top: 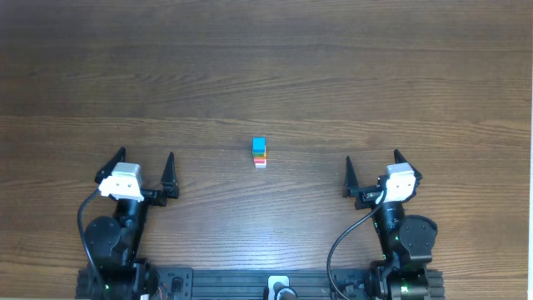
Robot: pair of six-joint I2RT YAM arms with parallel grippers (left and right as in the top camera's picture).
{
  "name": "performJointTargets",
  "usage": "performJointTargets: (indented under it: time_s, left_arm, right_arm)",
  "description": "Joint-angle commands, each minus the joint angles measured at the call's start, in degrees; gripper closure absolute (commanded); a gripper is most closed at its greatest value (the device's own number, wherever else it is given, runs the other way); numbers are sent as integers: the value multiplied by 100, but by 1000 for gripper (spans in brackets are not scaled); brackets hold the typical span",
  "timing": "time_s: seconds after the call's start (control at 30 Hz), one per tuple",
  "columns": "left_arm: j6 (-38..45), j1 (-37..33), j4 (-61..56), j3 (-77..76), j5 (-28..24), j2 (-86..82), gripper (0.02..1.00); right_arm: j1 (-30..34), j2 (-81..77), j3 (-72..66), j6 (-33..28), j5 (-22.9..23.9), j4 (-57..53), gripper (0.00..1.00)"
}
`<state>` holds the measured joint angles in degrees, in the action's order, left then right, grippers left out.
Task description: Stack Cubes
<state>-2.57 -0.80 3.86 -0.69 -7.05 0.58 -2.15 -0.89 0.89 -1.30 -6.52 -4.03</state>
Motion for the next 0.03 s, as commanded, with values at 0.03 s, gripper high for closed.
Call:
performJointTargets:
  time_s: [0.03]
  left_arm:
    - [68,-33,4,35,48,-42,20]
  right_arm:
    - [-42,50,-57,-7,57,20,9]
